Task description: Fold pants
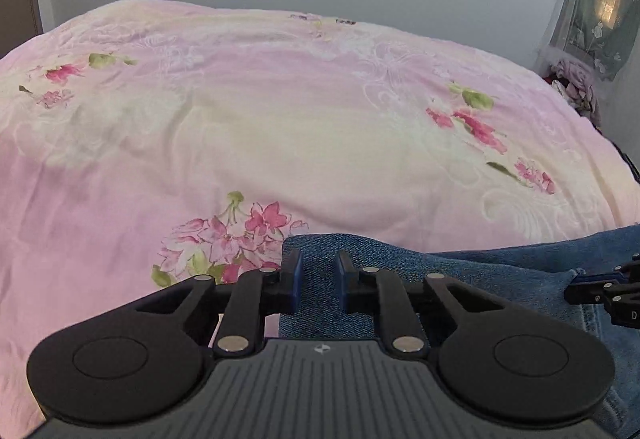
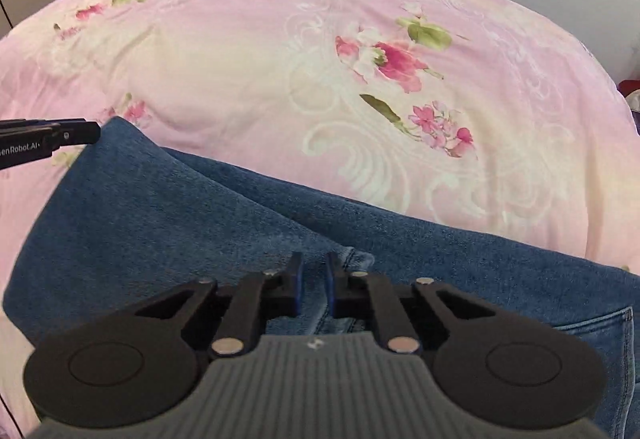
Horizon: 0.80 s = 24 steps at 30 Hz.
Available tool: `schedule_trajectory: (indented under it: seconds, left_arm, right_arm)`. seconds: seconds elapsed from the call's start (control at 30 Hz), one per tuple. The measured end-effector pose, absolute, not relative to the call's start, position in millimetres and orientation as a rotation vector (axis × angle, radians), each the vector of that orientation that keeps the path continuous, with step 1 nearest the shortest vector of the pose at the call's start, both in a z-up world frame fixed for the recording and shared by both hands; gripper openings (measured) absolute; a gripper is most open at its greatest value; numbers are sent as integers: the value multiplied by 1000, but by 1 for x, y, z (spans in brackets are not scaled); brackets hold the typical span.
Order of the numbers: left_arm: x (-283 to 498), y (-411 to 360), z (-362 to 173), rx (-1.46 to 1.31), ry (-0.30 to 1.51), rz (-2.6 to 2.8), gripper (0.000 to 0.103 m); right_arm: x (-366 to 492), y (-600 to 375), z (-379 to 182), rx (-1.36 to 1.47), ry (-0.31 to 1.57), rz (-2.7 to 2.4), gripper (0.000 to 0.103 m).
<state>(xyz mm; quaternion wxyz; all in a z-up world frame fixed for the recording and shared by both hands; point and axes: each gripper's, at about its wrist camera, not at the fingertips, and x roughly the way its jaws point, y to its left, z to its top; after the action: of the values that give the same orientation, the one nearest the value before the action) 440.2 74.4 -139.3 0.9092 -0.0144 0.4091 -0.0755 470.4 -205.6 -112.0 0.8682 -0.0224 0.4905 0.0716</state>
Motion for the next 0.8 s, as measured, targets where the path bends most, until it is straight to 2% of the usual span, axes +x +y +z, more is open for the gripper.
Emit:
schedule_trajectory:
  seconds: [0.23,0.4,0.6,0.8]
  left_arm:
    - [444,65,-175,106,895,-158,24]
    - [430,68,-148,106,898,-139,22]
    - [371,64,-117,180,868,-231,22]
    - [355,62,-154,237,969,-229,18]
  right_arm:
    - [476,-216,-137,1,1038,149,0]
    - [464,-206,-123,-22,1040,145,0]
    - [414,-194,-104,-27,1031,192,1]
    - [382,-197,-125,-21,1062,196,0]
